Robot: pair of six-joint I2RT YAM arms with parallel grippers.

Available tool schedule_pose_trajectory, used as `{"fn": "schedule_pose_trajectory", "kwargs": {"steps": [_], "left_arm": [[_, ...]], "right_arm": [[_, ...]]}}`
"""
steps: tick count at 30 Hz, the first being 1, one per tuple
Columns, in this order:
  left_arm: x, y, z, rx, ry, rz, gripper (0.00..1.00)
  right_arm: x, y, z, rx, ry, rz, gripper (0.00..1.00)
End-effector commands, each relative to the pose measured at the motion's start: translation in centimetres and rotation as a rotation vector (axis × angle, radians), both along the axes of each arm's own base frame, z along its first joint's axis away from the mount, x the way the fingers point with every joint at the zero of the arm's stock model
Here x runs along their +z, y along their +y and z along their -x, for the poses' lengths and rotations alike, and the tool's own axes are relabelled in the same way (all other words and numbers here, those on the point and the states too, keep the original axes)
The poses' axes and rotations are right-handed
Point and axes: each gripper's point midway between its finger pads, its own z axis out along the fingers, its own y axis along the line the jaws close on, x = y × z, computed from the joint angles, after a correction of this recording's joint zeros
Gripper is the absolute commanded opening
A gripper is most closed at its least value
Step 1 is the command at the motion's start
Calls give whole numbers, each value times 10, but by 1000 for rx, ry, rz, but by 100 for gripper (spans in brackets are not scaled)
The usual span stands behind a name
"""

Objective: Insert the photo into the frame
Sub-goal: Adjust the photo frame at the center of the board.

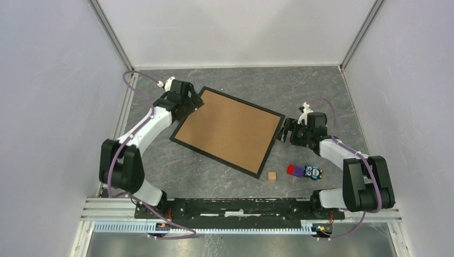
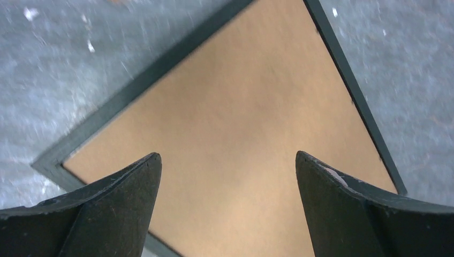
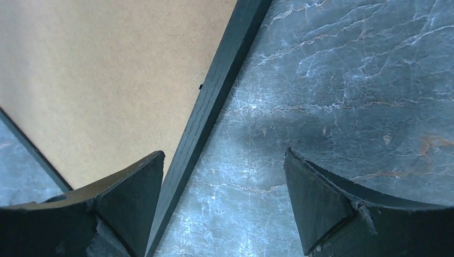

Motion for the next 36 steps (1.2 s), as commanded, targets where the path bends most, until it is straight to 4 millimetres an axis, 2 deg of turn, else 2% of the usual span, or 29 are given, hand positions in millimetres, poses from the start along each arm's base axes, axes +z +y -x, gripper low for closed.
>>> {"fn": "schedule_pose_trajectory", "kwargs": {"steps": [1, 5, 9, 13, 15, 18, 20, 22, 26, 28, 30, 32, 34, 36], "left_arm": [[12, 38, -48, 62, -53, -54, 100], [-23, 57, -78, 61, 25, 16, 100], [-63, 64, -88, 23, 139, 14, 99], [-87, 48, -85, -57, 209, 66, 97], [-93, 49, -75, -55, 236, 59, 95], [-104, 48, -52, -63, 286, 34, 91], [-113, 54, -30, -37, 358, -1, 89], [-122, 52, -9, -32, 405, 24, 85], [-135, 25, 44, -100, 462, 103, 75], [-139, 19, 76, -125, 483, 108, 72], [-140, 18, 98, -144, 493, 127, 72], [-139, 19, 113, -153, 492, 135, 72], [-136, 22, 119, -154, 494, 129, 73], [-130, 24, 117, -151, 487, 127, 79]], "right_arm": [[20, 11, -13, 27, -86, -142, 88], [14, 19, -8, 53, -69, -194, 87], [12, 23, -11, 70, -65, -217, 87], [9, 26, -21, 78, -67, -223, 86], [4, 27, -26, 83, -53, -227, 85], [-5, 36, -32, 118, -14, -223, 83], [-8, 45, -35, 142, 3, -220, 81], [-9, 54, -39, 163, 8, -211, 80], [-10, 72, -45, 226, 26, -183, 79], [-13, 76, -47, 262, 39, -154, 79], [-15, 79, -50, 298, 43, -127, 79], [-19, 75, -53, 312, 54, -88, 78], [-24, 69, -55, 313, 75, -37, 78], [-25, 64, -60, 312, 82, -1, 79]]}}
